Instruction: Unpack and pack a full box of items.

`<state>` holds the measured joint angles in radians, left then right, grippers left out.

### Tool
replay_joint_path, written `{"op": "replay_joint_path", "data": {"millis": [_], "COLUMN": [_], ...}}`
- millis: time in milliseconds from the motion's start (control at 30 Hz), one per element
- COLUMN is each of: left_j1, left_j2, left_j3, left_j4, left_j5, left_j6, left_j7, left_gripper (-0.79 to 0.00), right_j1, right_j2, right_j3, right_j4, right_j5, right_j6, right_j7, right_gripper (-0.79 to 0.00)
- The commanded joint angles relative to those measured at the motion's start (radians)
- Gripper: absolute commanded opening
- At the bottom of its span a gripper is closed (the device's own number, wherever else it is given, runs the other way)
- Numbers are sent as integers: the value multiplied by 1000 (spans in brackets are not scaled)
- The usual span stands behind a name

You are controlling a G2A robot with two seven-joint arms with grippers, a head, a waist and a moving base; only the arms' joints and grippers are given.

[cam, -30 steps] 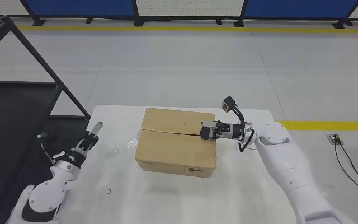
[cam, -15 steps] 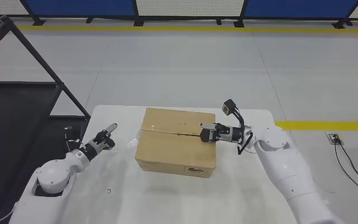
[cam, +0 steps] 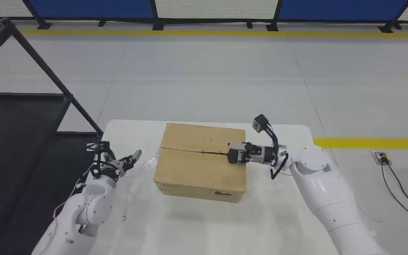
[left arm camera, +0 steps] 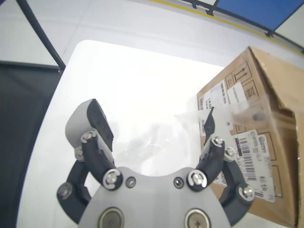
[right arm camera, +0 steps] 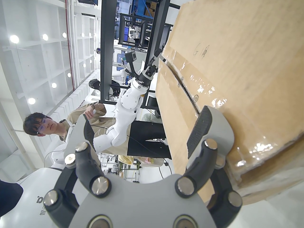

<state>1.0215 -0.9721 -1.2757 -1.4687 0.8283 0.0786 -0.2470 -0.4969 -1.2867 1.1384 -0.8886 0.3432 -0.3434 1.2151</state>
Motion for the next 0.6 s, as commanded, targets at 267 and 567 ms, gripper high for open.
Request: {"op": "replay_joint_path", "data": {"millis": [267, 567], "left_j1": [-9, -60], "left_j2": [0, -21], "left_j3": [25, 118], "left_j4": [9, 102], "left_j5": [89, 261], "left_j6": [-34, -44], "left_j7": [-43, -45], "left_gripper": [0, 0], "right_j1": [-18, -18], "right_j2": [9, 11], "right_j3": [4, -9], "right_j4": [-28, -58], "right_j5": [1, -6], "right_j6": [8, 30], "right_j7": [-5, -17], "right_gripper": [0, 0]}}
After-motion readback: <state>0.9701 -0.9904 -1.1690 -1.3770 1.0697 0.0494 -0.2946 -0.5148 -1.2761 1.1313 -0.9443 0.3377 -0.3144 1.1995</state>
